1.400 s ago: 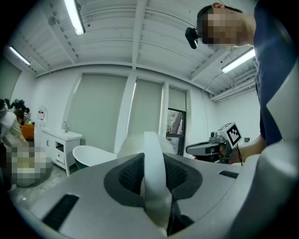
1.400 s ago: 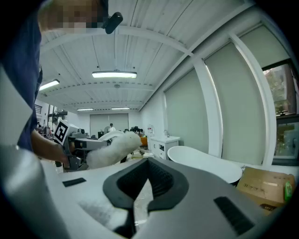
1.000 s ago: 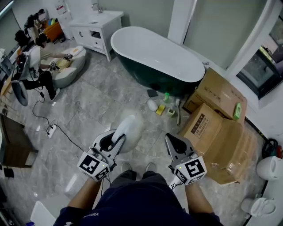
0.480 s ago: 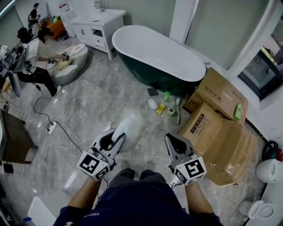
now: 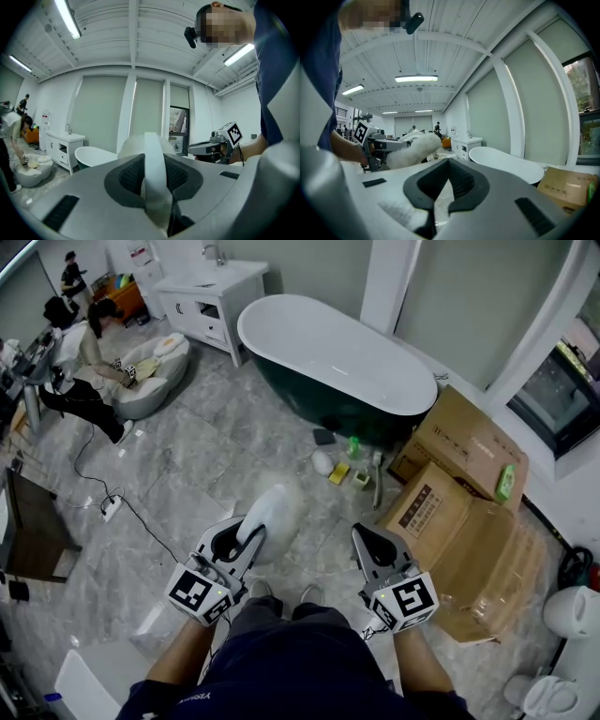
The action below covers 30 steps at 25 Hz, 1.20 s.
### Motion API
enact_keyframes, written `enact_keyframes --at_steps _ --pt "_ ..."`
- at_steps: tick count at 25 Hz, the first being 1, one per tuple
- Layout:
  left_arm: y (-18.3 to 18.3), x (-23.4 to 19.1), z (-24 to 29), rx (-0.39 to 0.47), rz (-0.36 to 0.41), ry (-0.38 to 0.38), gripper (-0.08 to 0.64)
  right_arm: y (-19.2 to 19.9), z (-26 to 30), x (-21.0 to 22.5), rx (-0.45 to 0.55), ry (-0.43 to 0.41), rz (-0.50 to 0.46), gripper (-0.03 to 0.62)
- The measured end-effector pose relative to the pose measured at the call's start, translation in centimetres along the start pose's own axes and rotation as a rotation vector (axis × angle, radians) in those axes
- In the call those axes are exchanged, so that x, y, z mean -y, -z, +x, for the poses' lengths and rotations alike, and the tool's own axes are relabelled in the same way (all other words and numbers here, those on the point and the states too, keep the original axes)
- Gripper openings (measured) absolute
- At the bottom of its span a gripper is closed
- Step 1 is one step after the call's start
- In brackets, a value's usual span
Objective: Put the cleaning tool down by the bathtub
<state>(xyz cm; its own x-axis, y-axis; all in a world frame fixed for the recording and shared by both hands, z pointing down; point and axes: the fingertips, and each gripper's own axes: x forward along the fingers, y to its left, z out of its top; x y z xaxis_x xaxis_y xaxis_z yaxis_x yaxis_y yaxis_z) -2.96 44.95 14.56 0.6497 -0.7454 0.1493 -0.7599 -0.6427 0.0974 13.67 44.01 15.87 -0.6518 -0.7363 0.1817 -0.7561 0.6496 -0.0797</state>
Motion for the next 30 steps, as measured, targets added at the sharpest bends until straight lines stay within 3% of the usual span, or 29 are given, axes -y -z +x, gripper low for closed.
enact_keyframes --at_steps 18,30 --pt "-0.5 -2.5 3.8 0.016 -0.010 -0.024 0.109 -0.1 2.3 3.7 -0.010 -0.005 -0.004 0.003" --pt "-0.3 -8.6 6.6 0.016 -0.024 -0.011 0.109 -0.3 8.5 5.0 -0.031 0.002 0.002 0.003"
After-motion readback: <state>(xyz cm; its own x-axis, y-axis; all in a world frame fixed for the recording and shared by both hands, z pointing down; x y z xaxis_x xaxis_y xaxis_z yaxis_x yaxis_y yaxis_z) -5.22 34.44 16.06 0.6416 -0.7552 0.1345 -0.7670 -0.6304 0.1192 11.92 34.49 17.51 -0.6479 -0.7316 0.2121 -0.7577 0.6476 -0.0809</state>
